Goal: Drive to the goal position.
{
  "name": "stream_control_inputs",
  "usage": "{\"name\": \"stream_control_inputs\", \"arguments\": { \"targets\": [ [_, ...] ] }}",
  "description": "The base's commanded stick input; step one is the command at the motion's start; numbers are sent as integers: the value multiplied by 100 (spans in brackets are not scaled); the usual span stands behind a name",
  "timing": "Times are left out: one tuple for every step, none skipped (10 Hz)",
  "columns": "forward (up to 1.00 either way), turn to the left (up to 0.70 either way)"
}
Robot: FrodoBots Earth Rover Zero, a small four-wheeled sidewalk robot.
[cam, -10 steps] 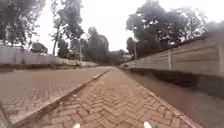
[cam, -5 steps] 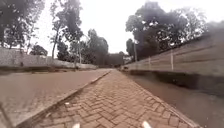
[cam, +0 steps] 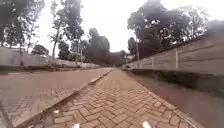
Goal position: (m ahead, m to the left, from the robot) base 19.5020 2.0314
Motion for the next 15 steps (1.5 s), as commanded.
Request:
{"name": "stream_control_inputs", "arguments": {
  "targets": [
    [70,0],
    [70,0],
    [70,0],
    [70,0],
    [70,0],
    [70,0],
    [70,0],
    [70,0],
    [70,0],
    [70,0],
    [70,0],
    [70,0],
    [70,0],
    [70,0],
    [70,0]
  ]
}}
